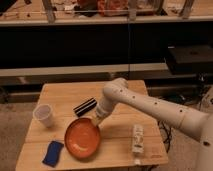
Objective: Drag the ceramic bowl in a circle
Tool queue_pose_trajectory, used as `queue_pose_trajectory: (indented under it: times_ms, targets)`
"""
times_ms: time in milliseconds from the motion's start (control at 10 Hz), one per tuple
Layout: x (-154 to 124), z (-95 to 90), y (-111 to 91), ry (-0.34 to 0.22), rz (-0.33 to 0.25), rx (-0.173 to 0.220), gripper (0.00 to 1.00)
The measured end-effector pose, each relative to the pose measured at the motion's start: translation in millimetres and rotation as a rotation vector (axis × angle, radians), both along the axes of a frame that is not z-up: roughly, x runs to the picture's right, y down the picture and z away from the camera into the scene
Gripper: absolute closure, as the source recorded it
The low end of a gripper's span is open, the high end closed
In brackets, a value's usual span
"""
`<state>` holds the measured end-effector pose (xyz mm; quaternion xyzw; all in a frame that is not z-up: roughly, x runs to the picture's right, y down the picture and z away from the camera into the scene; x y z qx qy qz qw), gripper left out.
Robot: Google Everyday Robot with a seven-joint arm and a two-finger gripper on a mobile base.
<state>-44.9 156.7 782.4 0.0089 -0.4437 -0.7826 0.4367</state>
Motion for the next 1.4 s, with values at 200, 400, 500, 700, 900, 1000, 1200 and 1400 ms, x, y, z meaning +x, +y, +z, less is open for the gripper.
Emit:
queue_pose_trajectory:
  times_ms: [200, 400, 500, 700, 900, 1000, 1200, 1400]
  targets:
    - [26, 38.6, -22, 0.081, 0.063, -0.050, 1.00]
    - [76, 41.1, -15, 0.151, 0.113, -0.077, 1.00]
    - [102, 33.8, -7, 0.185, 0.132, -0.085, 1.00]
    - [137, 9.2, 15, 0.233, 0.167, -0.088, 1.00]
    - [149, -14.4, 37, 0.219, 0.188, -0.103, 1.00]
    - [148, -22.1, 45, 0.211, 0.172, -0.099, 1.00]
    - [132, -31.8, 56, 0.189, 0.098, -0.077, 1.00]
    - [89, -39.4, 64, 0.152, 0.015, -0.052, 1.00]
